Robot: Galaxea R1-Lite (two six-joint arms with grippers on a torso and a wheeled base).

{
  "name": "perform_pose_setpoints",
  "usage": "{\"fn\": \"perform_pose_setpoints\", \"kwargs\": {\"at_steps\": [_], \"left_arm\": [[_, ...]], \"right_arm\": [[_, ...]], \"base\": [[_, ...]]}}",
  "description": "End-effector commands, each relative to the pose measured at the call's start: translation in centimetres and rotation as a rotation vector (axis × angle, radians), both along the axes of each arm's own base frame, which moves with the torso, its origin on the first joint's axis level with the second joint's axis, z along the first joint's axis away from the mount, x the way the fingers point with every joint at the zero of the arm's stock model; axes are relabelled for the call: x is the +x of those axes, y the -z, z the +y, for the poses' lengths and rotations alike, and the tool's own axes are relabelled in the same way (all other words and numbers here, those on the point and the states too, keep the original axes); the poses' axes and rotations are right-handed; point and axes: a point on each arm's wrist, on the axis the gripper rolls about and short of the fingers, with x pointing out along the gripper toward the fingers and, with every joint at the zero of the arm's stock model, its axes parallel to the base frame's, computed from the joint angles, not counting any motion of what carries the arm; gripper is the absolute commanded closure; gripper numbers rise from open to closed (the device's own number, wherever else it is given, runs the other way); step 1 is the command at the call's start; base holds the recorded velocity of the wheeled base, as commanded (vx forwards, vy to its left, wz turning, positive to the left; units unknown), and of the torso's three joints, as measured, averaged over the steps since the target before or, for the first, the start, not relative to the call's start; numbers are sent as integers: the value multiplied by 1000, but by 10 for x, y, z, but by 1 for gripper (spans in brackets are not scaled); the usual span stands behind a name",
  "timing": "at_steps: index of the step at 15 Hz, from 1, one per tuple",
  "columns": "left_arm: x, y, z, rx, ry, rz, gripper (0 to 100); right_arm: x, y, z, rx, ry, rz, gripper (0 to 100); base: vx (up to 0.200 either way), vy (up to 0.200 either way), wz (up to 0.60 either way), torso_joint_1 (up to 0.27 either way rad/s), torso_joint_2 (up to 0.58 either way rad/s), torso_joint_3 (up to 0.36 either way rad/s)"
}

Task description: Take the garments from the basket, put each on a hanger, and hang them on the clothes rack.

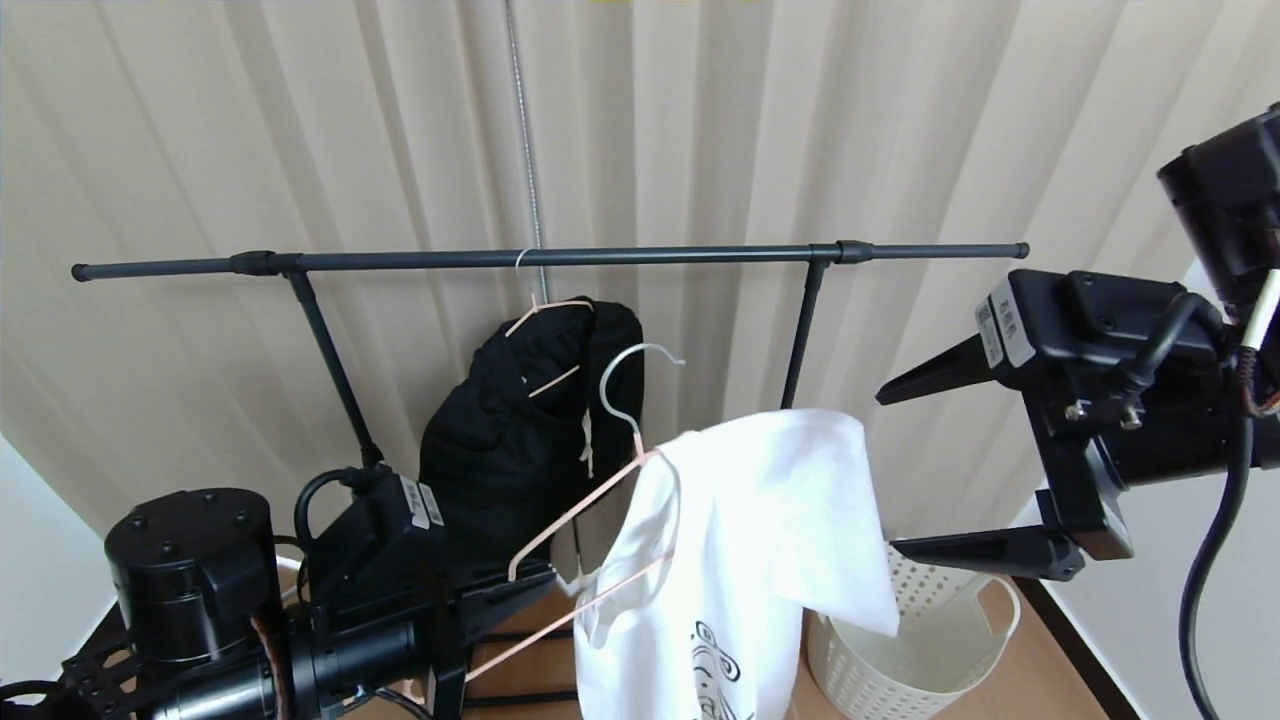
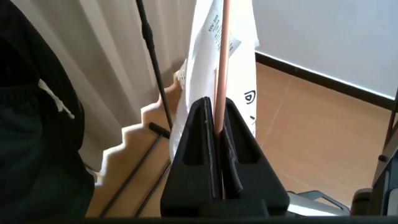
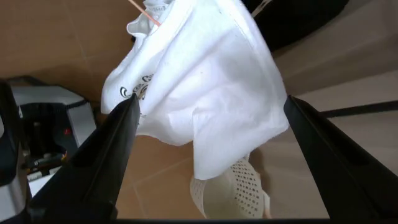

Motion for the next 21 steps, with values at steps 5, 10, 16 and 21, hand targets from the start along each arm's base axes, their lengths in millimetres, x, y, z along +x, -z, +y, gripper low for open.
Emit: {"fn": "perform_pose_setpoints", "kwargs": {"at_steps": [5, 10, 16, 21], "left_arm": [[-10, 13, -14, 35, 79, 51, 100], [-13, 16, -20, 43, 111, 61, 100], [-17, 16, -23, 35, 131, 48, 100], [-17, 14, -24, 22, 134, 30, 100]], "right_arm": [[34, 21, -5, -47, -56, 110, 0], [35, 45, 18, -58, -60, 238, 0], [58, 65, 29, -58, -50, 257, 0], [64, 66, 32, -56, -51, 251, 0]], "base": [[0, 0, 0, 0, 0, 0], [0, 0, 0, 0, 0, 0], [0, 0, 0, 0, 0, 0], [0, 0, 0, 0, 0, 0]]}}
